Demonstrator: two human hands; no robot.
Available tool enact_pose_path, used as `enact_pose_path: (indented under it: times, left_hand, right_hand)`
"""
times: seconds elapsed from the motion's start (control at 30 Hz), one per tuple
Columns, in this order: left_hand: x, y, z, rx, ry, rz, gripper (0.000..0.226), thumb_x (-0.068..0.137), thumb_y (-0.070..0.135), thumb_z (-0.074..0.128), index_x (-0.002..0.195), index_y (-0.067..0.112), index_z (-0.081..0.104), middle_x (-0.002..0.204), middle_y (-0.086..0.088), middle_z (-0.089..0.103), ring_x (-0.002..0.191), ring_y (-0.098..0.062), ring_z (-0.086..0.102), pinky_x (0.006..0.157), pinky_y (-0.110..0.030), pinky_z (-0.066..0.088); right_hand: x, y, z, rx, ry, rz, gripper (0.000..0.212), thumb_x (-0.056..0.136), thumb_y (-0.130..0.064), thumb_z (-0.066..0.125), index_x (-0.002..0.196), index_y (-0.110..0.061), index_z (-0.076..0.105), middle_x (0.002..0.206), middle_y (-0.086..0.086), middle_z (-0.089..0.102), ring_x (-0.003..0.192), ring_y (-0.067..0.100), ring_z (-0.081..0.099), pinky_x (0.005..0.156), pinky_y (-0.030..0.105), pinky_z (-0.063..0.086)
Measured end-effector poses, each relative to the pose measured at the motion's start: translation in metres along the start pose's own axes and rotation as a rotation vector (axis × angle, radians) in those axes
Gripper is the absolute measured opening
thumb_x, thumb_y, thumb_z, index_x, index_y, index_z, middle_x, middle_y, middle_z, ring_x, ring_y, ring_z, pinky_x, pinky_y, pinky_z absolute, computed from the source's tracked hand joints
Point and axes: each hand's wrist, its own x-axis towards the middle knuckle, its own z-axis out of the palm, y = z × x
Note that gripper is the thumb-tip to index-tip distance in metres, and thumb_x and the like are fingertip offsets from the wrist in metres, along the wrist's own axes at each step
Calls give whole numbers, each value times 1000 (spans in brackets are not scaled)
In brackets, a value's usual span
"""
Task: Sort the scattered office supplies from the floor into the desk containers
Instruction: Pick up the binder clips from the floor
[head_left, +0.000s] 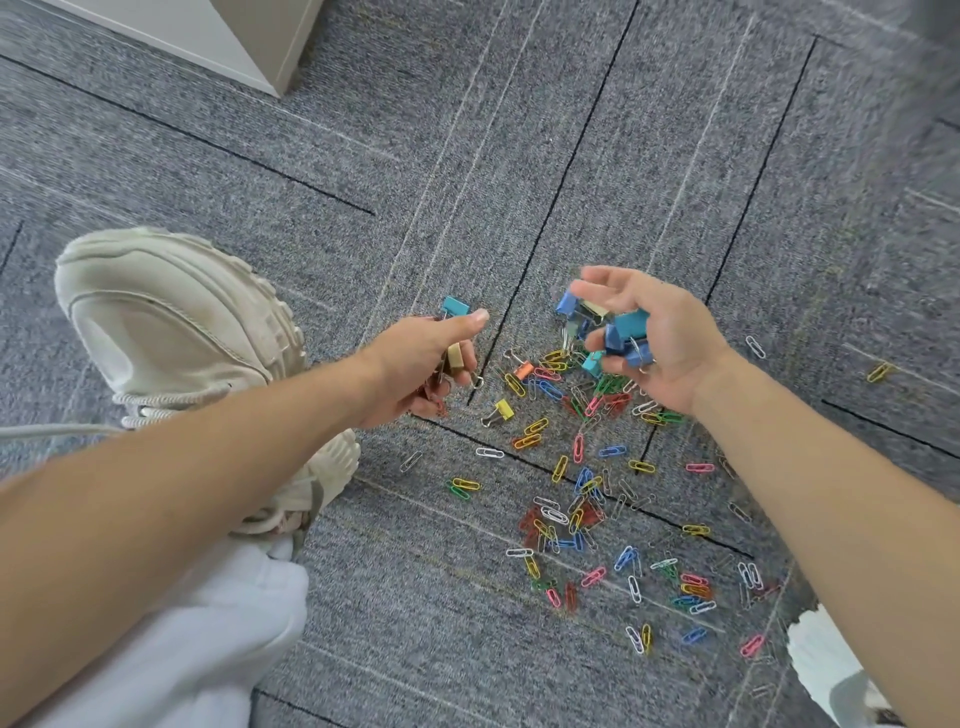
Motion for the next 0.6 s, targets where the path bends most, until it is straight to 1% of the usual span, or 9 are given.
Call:
enact_pose_path:
  times: [0.07,0.13,0.17,0.23,0.27,0.33,0.4,0.5,0.6]
  left_hand:
    - [1,-1,-1,44,26,21,40,94,51,55,79,14,57,67,2,56,50,-8,41,39,-21,30]
    - [2,-4,-3,141,70,55,39,93,49,58,80,12,58,71,0,58,51,-9,42,41,-22,33]
    - [3,-6,-4,205,98,79,39,91,49,60,80,11,59,72,-1,59,51,-10,43,42,-21,35]
    - [3,-10,-6,362,161,124,37,87,48,66,85,12,63,70,2,58,45,-7,41,43,-19,34]
    - [4,-11,-6,464,199,144,34,85,49,68,89,15,64,71,7,56,44,-5,43,44,-17,33]
    - [6,-12,-6,694,275,186,31,83,50,70,98,24,63,80,14,57,55,-5,56,49,-17,38]
    - [9,-14,-6,872,316,243,35,82,49,72,108,30,58,88,10,66,60,-8,61,53,-24,50]
    - [17,-19,-8,1068,354,275,44,85,44,71,125,35,53,102,5,70,57,-9,58,64,-35,61]
    - [20,-21,-7,1059,341,291,43,87,39,70,127,35,53,105,4,68,66,-12,63,67,-38,61]
  right_hand:
    - [2,-1,-2,-43,41,-19,36,83,-6,50,114,-13,66,120,2,68,57,15,58,51,28,32]
    - [4,-1,-2,-95,100,-55,32,86,0,48,107,-13,68,106,6,69,57,15,54,46,25,31]
    - [5,-1,-2,-234,155,-102,28,87,0,50,102,-14,69,96,7,67,57,15,52,45,24,32]
    - [10,0,-2,-745,245,-237,18,88,-9,57,96,-21,68,81,0,62,58,12,52,49,21,37]
    - [12,0,0,-981,239,-291,15,89,-15,60,98,-25,66,79,-3,61,61,11,52,53,22,41]
    - [16,1,9,-1277,204,-295,17,91,-26,61,108,-31,61,86,-3,62,73,17,56,67,28,48]
    - [20,5,20,-1469,244,-277,20,94,-31,61,112,-26,54,94,2,61,82,24,56,72,34,47]
    - [28,11,28,-1547,334,-305,25,95,-27,61,116,-17,52,108,9,62,96,34,62,72,40,46]
    - [31,9,27,-1516,357,-296,27,93,-30,62,115,-16,58,108,10,64,98,35,63,75,40,48]
